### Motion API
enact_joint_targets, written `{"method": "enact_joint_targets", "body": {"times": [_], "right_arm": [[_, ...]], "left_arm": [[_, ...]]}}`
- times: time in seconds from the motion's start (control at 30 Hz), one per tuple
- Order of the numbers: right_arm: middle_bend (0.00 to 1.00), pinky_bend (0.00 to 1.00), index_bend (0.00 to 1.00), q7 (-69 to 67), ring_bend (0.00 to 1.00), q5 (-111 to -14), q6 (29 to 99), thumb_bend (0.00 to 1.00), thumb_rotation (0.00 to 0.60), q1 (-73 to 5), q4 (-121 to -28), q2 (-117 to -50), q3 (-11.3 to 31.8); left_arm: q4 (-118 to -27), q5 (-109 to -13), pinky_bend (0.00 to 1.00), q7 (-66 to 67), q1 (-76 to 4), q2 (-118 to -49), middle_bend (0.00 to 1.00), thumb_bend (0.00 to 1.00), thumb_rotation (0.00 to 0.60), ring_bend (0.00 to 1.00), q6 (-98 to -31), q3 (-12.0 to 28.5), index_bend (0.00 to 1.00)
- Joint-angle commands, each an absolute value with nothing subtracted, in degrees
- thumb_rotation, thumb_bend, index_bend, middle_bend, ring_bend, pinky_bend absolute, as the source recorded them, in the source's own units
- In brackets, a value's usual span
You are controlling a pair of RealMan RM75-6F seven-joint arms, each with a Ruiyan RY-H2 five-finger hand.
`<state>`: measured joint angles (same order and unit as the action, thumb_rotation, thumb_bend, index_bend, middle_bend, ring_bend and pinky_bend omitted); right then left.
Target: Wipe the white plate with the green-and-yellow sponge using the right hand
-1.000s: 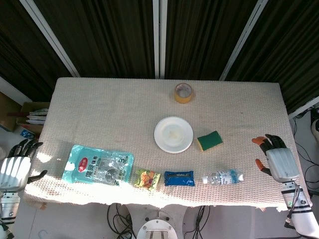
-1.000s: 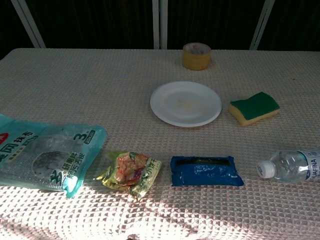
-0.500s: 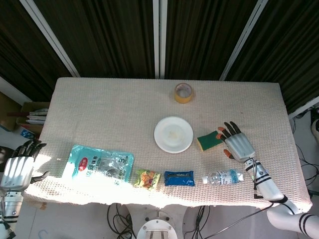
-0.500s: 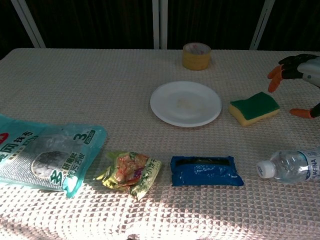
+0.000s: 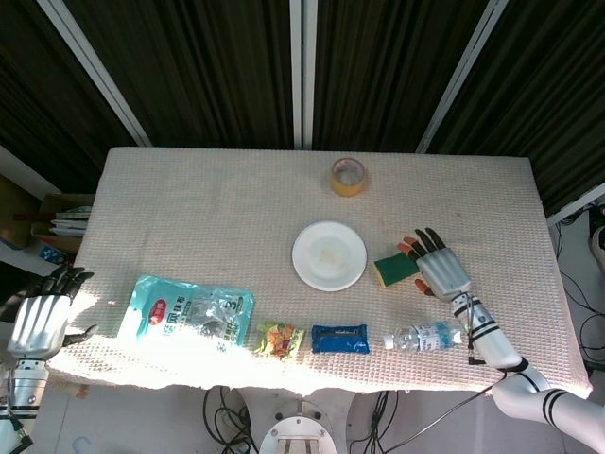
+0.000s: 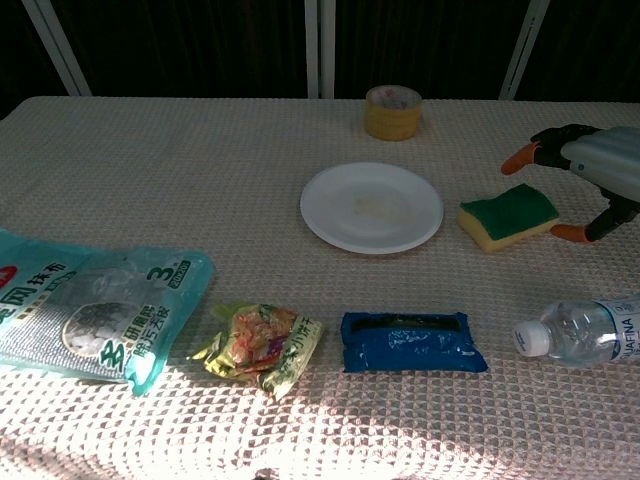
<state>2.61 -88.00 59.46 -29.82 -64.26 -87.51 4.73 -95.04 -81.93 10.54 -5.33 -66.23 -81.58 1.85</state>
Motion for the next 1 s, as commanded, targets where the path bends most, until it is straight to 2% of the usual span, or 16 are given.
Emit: {"method": "enact_joint_targets", "body": {"times": [0.03, 0.3, 0.6, 0.7, 0.83, 1.0], "right_arm": [[0.15, 0.01, 0.17, 1.8, 0.00, -87.9, 58.8, 0.20, 0.600, -30.7, -63.1, -88.3, 4.6], [0.22, 0.01, 0.23, -0.3, 0.00, -88.4, 56.3, 0.21, 0.600, -33.1, -58.1, -91.2, 3.6], [0.30, 0.01, 0.36, -2.4, 0.01, -89.4, 56.9, 0.26, 0.600, -34.1, -57.7, -90.2, 2.6], [0.32, 0.01, 0.42, -3.0, 0.04, -90.0, 57.8, 0.29, 0.600, -34.1, -58.6, -88.9, 2.3], [0.37, 0.03, 0.57, -2.8, 0.10, -91.6, 61.6, 0.35, 0.600, -34.3, -60.2, -86.5, 2.7], [0.38, 0.05, 0.64, 2.4, 0.12, -93.6, 62.5, 0.40, 0.600, -37.2, -63.8, -83.6, 4.2]], "left_arm": [[-95.2, -81.9, 0.18, 10.7, -5.3, -66.1, 0.15, 0.09, 0.600, 0.10, -81.6, 1.8, 0.19], [-96.0, -81.8, 0.18, 11.2, -5.0, -65.6, 0.15, 0.09, 0.600, 0.10, -82.1, 1.6, 0.19], [-97.5, -81.2, 0.18, 12.1, -4.4, -64.4, 0.15, 0.09, 0.600, 0.10, -82.7, 1.5, 0.19], [-97.9, -81.1, 0.18, 12.4, -4.4, -64.2, 0.15, 0.09, 0.600, 0.10, -82.4, 1.3, 0.19], [-98.2, -81.2, 0.18, 12.4, -4.5, -64.1, 0.15, 0.09, 0.600, 0.10, -82.2, 1.2, 0.19], [-98.6, -81.3, 0.18, 12.7, -4.8, -64.0, 0.15, 0.09, 0.600, 0.10, -82.0, 1.3, 0.19]]}}
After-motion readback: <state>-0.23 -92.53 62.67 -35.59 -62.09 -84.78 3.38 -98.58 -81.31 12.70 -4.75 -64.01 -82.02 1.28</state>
